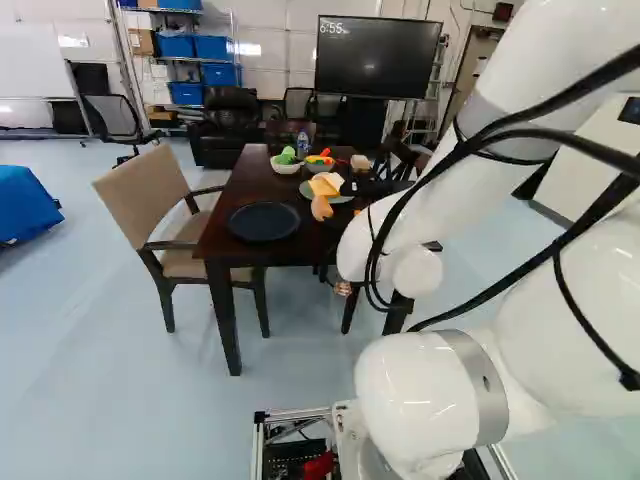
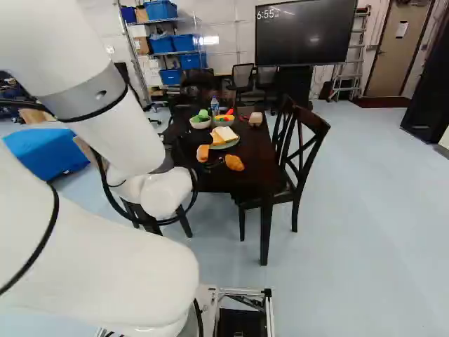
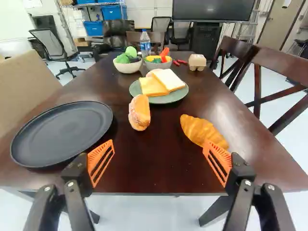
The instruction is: Move the croissant to the empty plate
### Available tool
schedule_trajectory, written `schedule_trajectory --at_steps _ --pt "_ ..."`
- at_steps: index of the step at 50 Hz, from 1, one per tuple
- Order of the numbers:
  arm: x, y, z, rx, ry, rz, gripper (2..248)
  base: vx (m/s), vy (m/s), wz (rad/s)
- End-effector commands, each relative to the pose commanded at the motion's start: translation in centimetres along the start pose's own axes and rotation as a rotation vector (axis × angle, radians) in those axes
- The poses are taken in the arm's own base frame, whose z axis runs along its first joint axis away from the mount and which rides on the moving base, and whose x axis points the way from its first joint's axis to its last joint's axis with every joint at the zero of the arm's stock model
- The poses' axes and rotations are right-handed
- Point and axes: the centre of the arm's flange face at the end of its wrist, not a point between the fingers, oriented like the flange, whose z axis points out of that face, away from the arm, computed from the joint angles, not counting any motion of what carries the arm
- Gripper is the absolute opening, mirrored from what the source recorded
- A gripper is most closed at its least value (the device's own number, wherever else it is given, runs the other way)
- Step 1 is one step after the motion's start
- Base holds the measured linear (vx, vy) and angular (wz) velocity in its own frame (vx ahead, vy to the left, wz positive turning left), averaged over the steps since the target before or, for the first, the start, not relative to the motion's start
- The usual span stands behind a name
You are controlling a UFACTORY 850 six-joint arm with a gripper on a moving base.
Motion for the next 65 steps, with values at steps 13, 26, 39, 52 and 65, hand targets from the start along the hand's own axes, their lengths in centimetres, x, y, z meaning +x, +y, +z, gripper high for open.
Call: schedule_trajectory --at_steps 13,26,39,52,65 --pt "1.5 0.6 1.4 -0.020 -0.018 0.007 247 0.000 0.000 0.000" --pt "3.1 1.4 3.2 -0.040 -0.049 0.015 247 0.000 0.000 0.000" --pt "4.7 2.1 5.0 -0.058 -0.084 0.023 247 0.000 0.000 0.000" --pt "6.2 2.7 6.7 -0.069 -0.136 0.029 247 0.000 0.000 0.000" --pt "7.5 3.3 8.2 -0.079 -0.194 0.036 247 0.000 0.000 0.000"
